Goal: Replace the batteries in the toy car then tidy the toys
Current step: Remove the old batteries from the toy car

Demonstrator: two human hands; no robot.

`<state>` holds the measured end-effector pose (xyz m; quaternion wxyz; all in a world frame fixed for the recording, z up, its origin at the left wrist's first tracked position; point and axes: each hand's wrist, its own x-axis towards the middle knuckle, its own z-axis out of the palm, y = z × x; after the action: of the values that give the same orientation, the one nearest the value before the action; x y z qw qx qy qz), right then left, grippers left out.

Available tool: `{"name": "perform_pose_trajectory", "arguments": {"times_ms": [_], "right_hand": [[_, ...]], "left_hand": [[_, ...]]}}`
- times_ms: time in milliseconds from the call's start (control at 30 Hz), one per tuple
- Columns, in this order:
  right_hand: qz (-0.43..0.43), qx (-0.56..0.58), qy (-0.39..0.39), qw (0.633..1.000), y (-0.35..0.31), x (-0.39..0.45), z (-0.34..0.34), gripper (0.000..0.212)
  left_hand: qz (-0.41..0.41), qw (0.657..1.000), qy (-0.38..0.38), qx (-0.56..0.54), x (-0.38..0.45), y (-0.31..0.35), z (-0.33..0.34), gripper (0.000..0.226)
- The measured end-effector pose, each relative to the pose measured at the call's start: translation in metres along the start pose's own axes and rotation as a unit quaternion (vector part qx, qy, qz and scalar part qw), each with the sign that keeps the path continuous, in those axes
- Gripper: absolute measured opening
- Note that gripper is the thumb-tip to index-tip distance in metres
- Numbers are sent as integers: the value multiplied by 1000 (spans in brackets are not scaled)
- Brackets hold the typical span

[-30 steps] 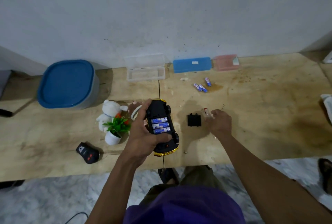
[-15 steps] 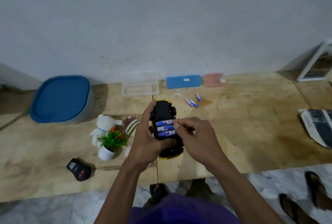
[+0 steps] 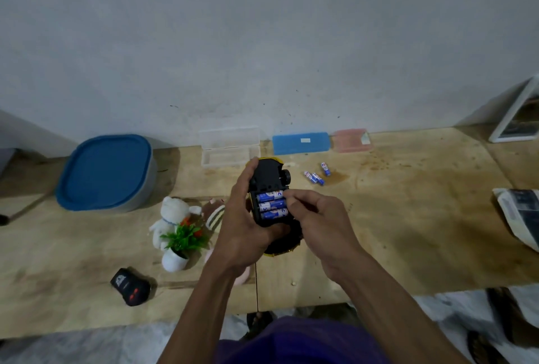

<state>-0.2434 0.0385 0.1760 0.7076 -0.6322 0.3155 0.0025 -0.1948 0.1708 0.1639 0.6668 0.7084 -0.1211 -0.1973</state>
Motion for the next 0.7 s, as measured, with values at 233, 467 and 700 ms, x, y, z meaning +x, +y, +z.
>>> {"name": "perform_pose_trajectory", "arguments": {"times_ms": [233, 467, 700], "right_hand": [[-148, -114, 63, 980, 6, -6, 11, 5], [-236, -214, 62, 946, 20, -6, 23, 22], [-199, -105, 84, 971, 9, -8, 22, 5]], "left_hand": [[-17, 1000, 3, 1, -5, -7, -2, 111], [-42, 999, -3, -13, -12, -13, -4, 106], [-70, 997, 5, -40, -20, -20, -19, 113]]}}
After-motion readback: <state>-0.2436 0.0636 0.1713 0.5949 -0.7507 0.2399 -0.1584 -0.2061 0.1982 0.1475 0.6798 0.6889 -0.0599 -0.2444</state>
